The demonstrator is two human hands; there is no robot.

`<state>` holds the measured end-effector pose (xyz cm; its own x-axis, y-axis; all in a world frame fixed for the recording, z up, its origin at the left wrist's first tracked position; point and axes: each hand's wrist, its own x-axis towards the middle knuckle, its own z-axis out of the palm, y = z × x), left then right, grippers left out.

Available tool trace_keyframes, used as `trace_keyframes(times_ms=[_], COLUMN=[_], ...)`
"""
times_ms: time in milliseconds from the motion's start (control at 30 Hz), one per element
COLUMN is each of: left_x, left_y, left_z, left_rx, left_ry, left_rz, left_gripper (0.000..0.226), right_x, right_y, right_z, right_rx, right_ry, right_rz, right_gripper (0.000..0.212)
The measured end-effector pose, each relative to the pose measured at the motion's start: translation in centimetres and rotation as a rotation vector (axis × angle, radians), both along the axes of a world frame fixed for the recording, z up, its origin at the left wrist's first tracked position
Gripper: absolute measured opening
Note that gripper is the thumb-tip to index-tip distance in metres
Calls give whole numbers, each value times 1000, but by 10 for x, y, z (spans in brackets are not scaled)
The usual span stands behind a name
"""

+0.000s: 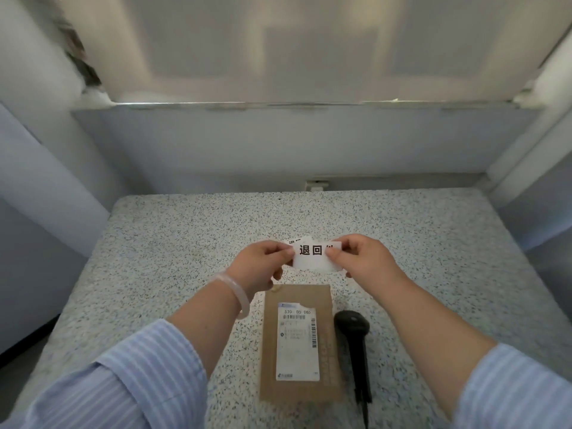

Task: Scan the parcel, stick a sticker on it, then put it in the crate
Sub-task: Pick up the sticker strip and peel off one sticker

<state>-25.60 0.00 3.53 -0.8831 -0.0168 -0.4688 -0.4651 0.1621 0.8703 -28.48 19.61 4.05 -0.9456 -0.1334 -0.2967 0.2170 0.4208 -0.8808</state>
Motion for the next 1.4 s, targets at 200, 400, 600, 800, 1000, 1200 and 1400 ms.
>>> trace_keyframes(times_ms=[200, 400, 600, 800, 1000, 1200, 1400], left_x=[23, 36, 48, 56, 63, 66, 66], left_y=[9, 18, 24, 26, 29, 32, 34], left_z=[22, 31, 37, 39, 40, 41, 42], left_rx=[-15, -55, -50, -17, 9, -6, 8], left_ry=[29, 65, 77, 76, 78, 80, 75], left_rz=[-35, -42, -39, -25, -12, -16, -18], left_gripper=[10, 10, 7, 7, 9, 9, 11], right_x=[20, 34, 44, 51, 57, 59, 60], right_y=[14, 24, 29, 31, 31, 33, 34], right_z=[25, 34, 38, 39, 40, 41, 41], right_rx=[34, 40, 39, 54, 24, 17, 16], right_ry=[62, 66, 82, 89, 86, 91, 96], right_rz=[32, 41, 56, 68, 59, 56, 60], right_gripper=[10, 17, 13, 17, 14, 11, 12])
